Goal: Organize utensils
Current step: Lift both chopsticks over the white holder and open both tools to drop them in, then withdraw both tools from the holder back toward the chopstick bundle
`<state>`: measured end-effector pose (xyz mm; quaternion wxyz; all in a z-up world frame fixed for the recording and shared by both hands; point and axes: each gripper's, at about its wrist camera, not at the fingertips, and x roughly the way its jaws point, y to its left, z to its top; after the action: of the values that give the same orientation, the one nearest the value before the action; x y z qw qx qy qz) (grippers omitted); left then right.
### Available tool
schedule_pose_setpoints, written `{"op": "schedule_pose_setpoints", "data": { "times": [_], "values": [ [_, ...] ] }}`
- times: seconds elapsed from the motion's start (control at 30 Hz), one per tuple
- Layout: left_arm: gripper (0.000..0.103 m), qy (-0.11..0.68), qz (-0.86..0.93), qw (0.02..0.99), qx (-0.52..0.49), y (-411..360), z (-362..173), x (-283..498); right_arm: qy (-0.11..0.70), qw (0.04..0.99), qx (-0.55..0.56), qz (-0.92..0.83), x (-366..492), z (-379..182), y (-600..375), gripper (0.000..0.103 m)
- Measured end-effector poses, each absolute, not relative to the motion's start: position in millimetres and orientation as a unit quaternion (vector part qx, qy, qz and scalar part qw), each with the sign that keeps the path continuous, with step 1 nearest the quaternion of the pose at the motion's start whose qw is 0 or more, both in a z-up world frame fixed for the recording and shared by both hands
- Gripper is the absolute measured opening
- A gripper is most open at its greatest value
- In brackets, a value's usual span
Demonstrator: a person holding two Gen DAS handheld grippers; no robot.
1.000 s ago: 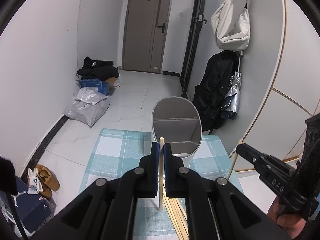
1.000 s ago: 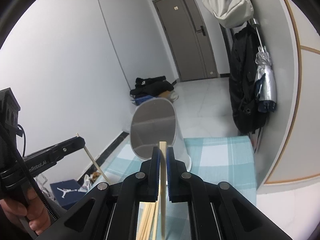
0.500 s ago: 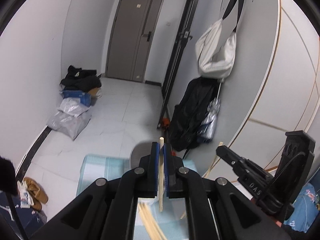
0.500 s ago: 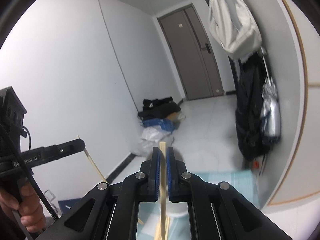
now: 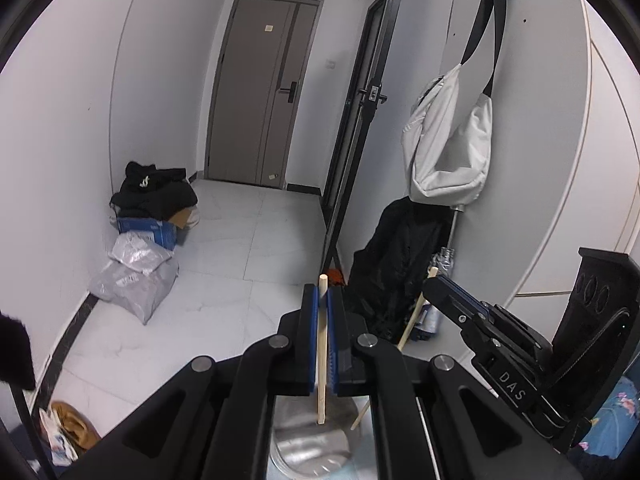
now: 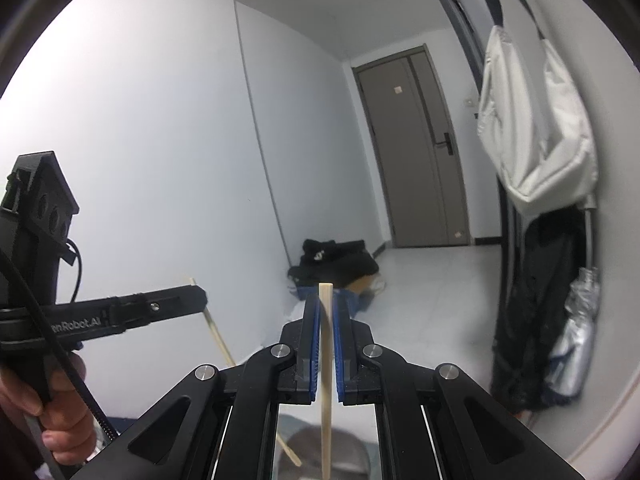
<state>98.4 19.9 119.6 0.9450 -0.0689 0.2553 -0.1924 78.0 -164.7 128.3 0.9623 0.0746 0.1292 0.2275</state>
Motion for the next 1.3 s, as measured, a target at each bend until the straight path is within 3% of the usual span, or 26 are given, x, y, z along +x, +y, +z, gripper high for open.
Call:
{"op": "schedule_pose_setpoints", "data": {
  "times": [0.37,0.9,1.03,1.1,1.23,1.3],
  "values": [
    [0.001,0.306,-0.208,0.927,-0.067,23,75,132,0.14,0.952,0.029,0.271,119,86,-143,0.006],
    [0.003,0.383,-0.216,0.895,-0.076,22,47,150,0.213,0.918,-0.039,0.333,102,33,-124,0.009],
    [0.011,0.385,-0.167,0.904,-0.084,32,51,141,0.229,0.916,-0.02,0.328,90,28,-130,0.013],
    [0.022,0.381,-0.142,0.91,-0.08,39,53,134,0.234,0.918,-0.003,0.322,82,28,-137,0.02],
    [0.059,0.354,-0.103,0.923,-0.108,56,62,111,0.233,0.923,0.013,0.305,66,31,-147,0.03],
    [0.066,0.34,-0.081,0.931,-0.108,58,65,99,0.231,0.927,0.022,0.294,55,35,-153,0.034]
  ]
}}
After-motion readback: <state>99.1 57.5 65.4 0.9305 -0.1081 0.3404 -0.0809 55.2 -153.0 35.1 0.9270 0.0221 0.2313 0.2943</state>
